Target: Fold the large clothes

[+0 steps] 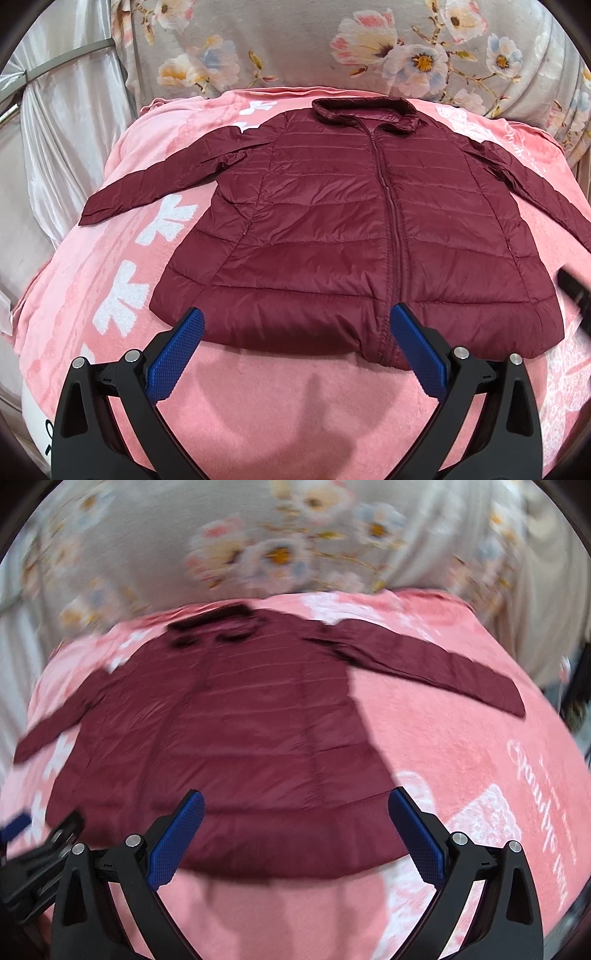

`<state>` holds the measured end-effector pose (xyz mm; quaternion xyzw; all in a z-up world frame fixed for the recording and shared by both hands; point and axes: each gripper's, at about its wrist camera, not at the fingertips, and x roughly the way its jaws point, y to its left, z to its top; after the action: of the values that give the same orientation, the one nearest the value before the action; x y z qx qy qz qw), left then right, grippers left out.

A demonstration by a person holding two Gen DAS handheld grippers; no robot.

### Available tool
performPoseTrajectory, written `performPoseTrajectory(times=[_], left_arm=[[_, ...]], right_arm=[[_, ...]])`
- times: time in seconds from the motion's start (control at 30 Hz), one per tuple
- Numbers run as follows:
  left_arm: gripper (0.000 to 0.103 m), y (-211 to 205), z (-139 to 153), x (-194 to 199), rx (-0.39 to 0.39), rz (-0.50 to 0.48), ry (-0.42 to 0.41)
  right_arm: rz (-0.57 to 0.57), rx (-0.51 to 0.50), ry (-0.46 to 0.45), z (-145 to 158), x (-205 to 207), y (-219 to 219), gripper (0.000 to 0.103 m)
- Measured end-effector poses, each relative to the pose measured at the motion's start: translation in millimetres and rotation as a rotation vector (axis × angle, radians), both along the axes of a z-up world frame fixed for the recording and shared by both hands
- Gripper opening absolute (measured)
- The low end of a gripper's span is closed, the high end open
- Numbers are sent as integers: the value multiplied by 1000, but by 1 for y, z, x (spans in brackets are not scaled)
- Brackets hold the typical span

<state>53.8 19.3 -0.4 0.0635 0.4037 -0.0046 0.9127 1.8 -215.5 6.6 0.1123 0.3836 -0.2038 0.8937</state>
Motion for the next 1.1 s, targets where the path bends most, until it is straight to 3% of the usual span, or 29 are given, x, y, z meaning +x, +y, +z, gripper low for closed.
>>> performPoseTrajectory(times=[0.17,0.37,0.43,0.7,0.8,0.87,0.9,0.97,1.03,1.1], left_arm=[[98,13,0,15,-11,21,-18],[98,48,-7,43,-41,111,-14],[98,61,-10,49,-59,147,-9],[98,102,-19,63,-20,247,15],[98,110,-21,63,-36,254,20],[98,113,-22,62,-43,248,24],[98,113,-23,62,-40,247,26],[98,113,-24,63,-35,244,30],[98,113,-24,63,-39,244,27],[98,114,-24,63,-49,241,28]], right_arm=[[-189,-46,-59,20,0,-93,98],[-431,268,-128,-21,10,-239,98],[-501,316,-170,-27,7,-275,98],[-659,501,-295,-60,-4,-353,98],[-699,496,-339,-62,-1,-365,83],[-702,504,-354,-63,5,-373,54],[-703,518,-358,-64,8,-377,45],[-690,552,-376,-62,17,-383,12],[-670,547,-396,-53,29,-382,8],[-590,504,-451,-24,44,-368,6]])
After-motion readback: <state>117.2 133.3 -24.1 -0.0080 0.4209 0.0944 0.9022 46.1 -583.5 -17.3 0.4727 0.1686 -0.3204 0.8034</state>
